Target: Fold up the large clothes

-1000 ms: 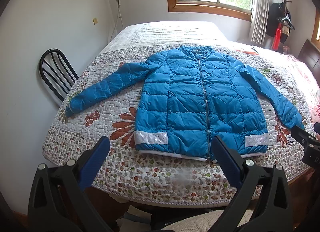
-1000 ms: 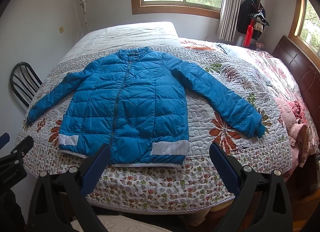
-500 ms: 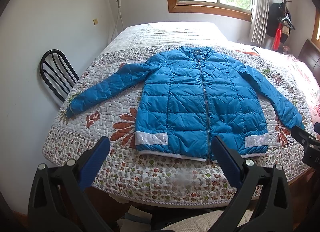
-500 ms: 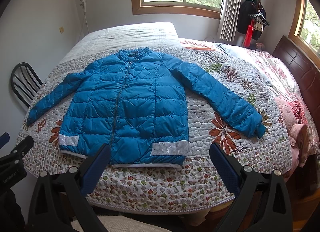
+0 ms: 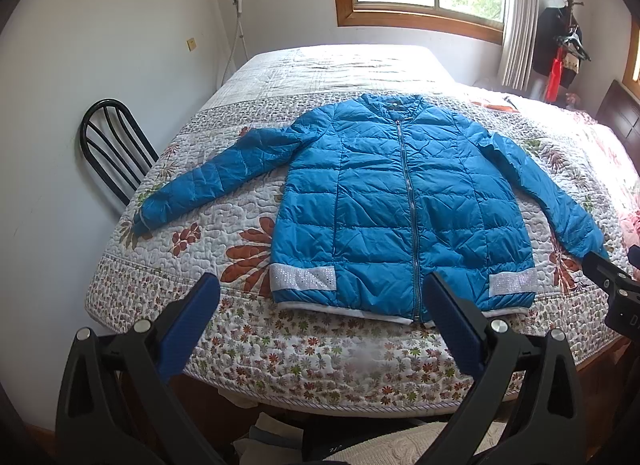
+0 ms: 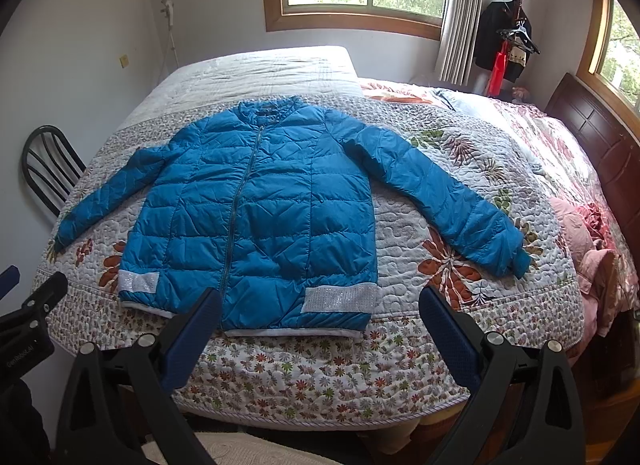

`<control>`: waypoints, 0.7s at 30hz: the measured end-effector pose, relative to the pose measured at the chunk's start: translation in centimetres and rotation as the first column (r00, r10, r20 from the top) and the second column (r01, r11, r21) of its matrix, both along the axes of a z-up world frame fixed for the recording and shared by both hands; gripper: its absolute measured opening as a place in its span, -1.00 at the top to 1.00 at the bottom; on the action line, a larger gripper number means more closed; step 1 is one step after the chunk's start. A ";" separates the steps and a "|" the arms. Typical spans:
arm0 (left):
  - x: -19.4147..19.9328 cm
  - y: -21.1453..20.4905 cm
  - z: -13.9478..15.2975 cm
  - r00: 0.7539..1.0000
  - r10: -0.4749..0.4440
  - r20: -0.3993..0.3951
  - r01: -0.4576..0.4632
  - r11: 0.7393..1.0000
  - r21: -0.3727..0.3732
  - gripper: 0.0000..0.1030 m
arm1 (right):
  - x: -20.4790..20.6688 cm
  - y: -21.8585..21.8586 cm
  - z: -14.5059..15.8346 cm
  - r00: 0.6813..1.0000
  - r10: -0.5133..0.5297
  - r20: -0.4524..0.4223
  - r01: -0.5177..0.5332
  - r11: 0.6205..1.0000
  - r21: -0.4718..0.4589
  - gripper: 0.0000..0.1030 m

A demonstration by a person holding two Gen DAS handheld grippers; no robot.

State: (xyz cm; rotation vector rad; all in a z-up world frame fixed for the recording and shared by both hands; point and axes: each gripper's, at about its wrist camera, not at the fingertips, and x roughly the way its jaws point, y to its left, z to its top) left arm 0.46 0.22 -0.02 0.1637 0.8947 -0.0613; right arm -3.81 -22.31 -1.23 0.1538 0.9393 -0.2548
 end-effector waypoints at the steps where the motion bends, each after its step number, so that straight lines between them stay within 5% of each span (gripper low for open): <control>1: 0.0 0.0 0.0 1.000 0.000 0.000 0.000 1.000 0.000 -0.94 | 0.0 0.0 0.0 1.000 0.000 0.000 0.000 1.000 0.000 -0.92; 21: 0.0 0.0 0.1 1.000 -0.002 0.000 0.002 1.000 0.001 -0.94 | 0.1 -0.1 0.0 1.000 0.000 -0.004 0.000 1.000 0.001 -0.92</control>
